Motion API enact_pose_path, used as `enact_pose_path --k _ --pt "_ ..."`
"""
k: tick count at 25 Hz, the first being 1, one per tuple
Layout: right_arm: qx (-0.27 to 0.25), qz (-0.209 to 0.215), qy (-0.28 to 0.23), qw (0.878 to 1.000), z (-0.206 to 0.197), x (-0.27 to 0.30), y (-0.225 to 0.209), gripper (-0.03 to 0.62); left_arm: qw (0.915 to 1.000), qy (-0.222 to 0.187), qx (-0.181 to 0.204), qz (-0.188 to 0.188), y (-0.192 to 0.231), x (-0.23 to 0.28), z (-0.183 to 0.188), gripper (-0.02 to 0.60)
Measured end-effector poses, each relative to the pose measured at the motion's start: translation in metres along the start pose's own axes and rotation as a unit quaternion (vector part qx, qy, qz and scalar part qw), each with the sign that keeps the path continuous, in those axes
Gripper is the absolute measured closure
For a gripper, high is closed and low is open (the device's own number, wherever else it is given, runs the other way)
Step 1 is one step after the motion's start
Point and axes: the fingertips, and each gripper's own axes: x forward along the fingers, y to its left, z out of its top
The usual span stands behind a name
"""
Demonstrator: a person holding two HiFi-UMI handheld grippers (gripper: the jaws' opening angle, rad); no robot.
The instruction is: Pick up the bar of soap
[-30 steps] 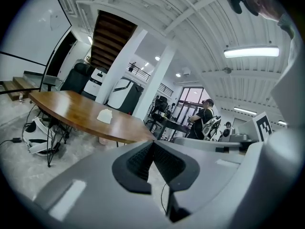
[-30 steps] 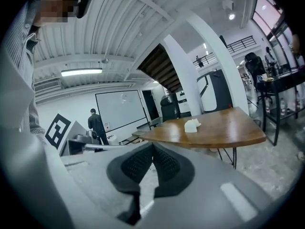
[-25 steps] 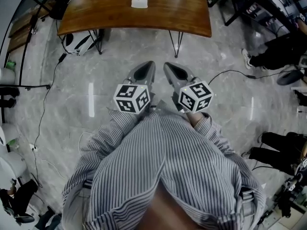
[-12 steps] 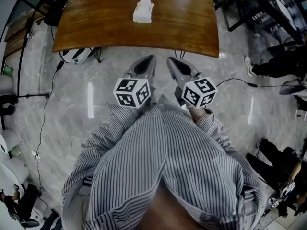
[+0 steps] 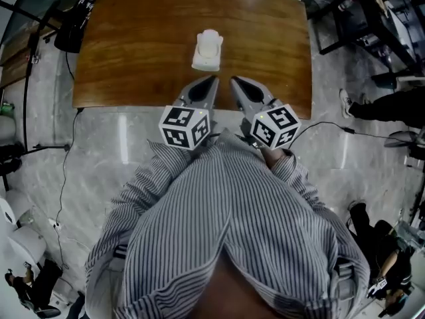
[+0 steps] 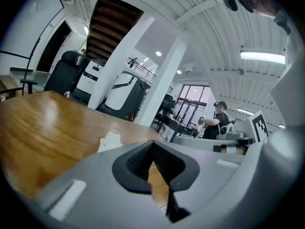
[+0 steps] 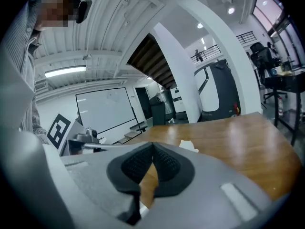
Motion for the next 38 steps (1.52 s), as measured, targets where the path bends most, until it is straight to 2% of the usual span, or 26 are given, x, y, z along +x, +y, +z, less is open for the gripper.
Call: enact_pose_path --k 7,12,18,23,27,29,30,31,32,35,38 --pt "-0.014 0.026 0.025 0.999 0.008 0.036 -0.021 0.591 0.999 0.014 -0.037 0.018 0.026 0.028 -0.004 0.575" --pt "-0.025 0.073 0.061 0.995 0.007 0.065 -0.019 0.591 0.9964 0.007 -0.068 0.051 0.046 0.034 -0.006 0.575" --pt "-0.061 0.127 0.106 0.984 0.007 0.093 -0.03 0.591 0.9926 -0.004 -0.094 0.076 0.056 0.05 -0.007 0.575" --pt "-0.116 0.18 0.152 0.965 0.0 0.116 -0.045 0.588 0.9868 -0.013 -0.123 0.105 0.07 0.057 -0.013 0.575" --pt "-0.179 0.24 0.191 0.935 -0.005 0.127 -0.056 0.569 0.9835 -0.016 -0.135 0.119 0.073 0.064 -0.018 0.575" --pt "-0.223 0.278 0.214 0.91 -0.009 0.132 -0.058 0.559 0.9822 -0.017 -0.137 0.127 0.074 0.066 -0.02 0.575" --pt "-0.249 0.301 0.227 0.892 -0.011 0.133 -0.058 0.552 0.9815 -0.018 -0.138 0.131 0.074 0.065 -0.021 0.575" --pt "-0.277 0.327 0.241 0.871 -0.014 0.134 -0.055 0.542 0.9806 -0.019 -0.139 0.136 0.075 0.064 -0.022 0.575" --pt "-0.308 0.357 0.256 0.844 -0.018 0.133 -0.052 0.533 0.9795 -0.021 -0.141 0.142 0.076 0.062 -0.023 0.575" --pt "-0.399 0.445 0.3 0.744 -0.034 0.128 -0.044 0.496 0.9762 -0.025 -0.151 0.154 0.078 0.057 -0.027 0.575" --pt "-0.489 0.491 0.332 0.639 -0.049 0.126 -0.053 0.442 0.9741 -0.026 -0.156 0.162 0.082 0.057 -0.033 0.575"
